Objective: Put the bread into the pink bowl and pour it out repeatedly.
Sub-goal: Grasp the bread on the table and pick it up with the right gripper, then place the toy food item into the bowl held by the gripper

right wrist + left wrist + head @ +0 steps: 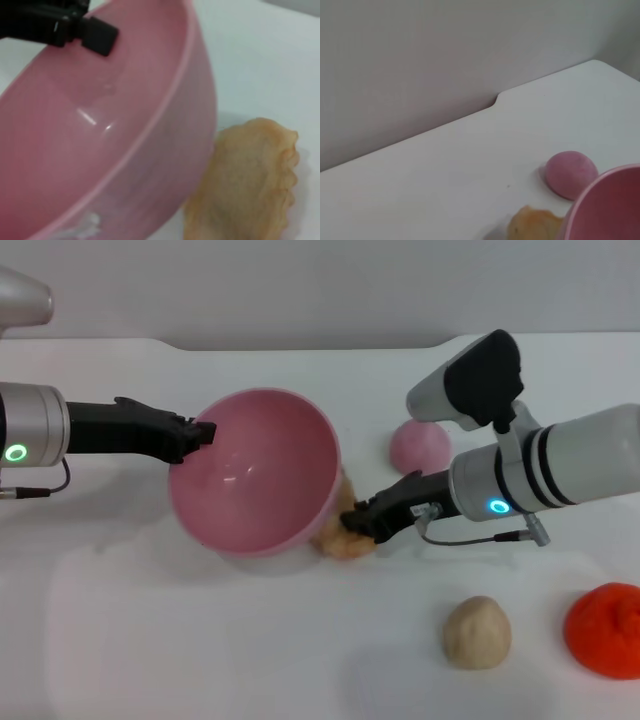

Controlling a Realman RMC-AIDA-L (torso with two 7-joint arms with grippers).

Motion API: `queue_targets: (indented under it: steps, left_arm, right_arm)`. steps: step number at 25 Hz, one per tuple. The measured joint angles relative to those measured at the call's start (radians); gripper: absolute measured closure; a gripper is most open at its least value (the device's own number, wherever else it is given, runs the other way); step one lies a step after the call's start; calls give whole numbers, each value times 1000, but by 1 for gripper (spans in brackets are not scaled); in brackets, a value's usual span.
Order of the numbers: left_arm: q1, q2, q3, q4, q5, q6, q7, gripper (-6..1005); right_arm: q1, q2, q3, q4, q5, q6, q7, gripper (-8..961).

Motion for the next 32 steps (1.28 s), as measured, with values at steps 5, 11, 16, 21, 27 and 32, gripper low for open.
queue_targets:
  steps: [5, 11, 16, 21, 27, 32]
  left_arm:
    - [-4, 1, 0, -5, 0, -6, 0, 956]
    - [-9, 3, 0, -9, 3, -14, 1, 956]
    - [-9, 3, 0, -10, 3, -22, 1, 956]
    - [-8, 1, 0, -13, 3, -30, 1, 956]
    - [-7, 0, 0, -29, 4, -36, 1, 957]
    - [-10, 0, 2, -37, 7, -40, 1, 957]
  right_arm:
    - [-56, -3, 3, -61, 0, 42, -5, 837]
    - [-112, -4, 25, -135, 0, 72, -16, 840]
    - [-173, -4, 64, -223, -1, 85, -28, 840]
    - [-235, -4, 94, -324, -3, 103, -43, 844]
    - [-295, -2, 130, -453, -5, 120, -77, 846]
    - [-310, 0, 142, -562, -6, 102, -91, 848]
